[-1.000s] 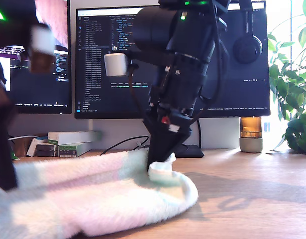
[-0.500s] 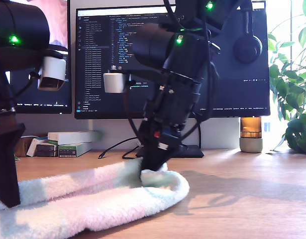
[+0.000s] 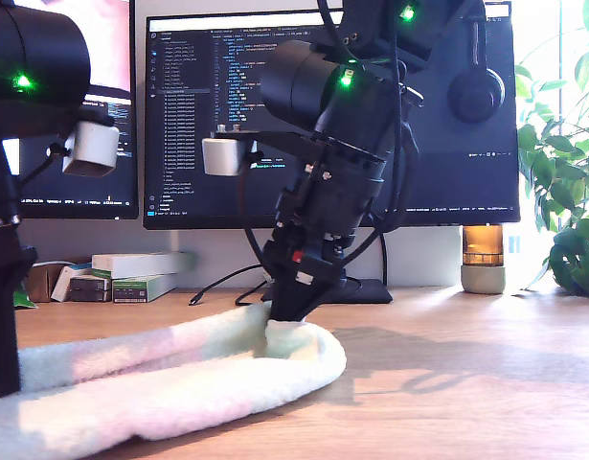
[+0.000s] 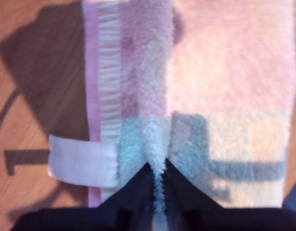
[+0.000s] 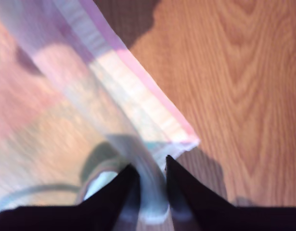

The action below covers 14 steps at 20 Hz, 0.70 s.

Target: Fold the tea towel to a neat square and place it to the right

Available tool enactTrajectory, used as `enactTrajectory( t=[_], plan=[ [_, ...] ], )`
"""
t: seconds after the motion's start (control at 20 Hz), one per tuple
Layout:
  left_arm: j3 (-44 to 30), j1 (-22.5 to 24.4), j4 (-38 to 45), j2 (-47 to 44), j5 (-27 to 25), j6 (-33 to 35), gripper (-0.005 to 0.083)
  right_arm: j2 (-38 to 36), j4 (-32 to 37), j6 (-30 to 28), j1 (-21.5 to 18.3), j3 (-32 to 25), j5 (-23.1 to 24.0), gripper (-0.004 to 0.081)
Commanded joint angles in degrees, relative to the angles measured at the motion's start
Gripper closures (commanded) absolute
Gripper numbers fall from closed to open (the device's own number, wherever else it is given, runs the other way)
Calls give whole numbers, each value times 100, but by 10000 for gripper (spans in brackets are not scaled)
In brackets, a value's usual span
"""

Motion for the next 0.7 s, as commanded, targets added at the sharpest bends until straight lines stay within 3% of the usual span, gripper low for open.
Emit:
enactTrajectory(
  t=[0.0, 0.3, 0.45, 0.65],
  plan=[
    [-138, 33, -15, 70, -168, -20, 683, 131, 20, 105, -59, 35, 52, 606],
    [-98, 33, -4, 68, -389, -66, 674, 131, 149, 315, -59, 61, 109, 605],
    [42, 37, -94, 48, -719, -83, 675, 125, 131, 302, -85, 111, 538, 605],
    [280, 138, -184, 48, -1014, -81, 675, 120, -382, 297, -170, 485, 658, 613]
  ],
)
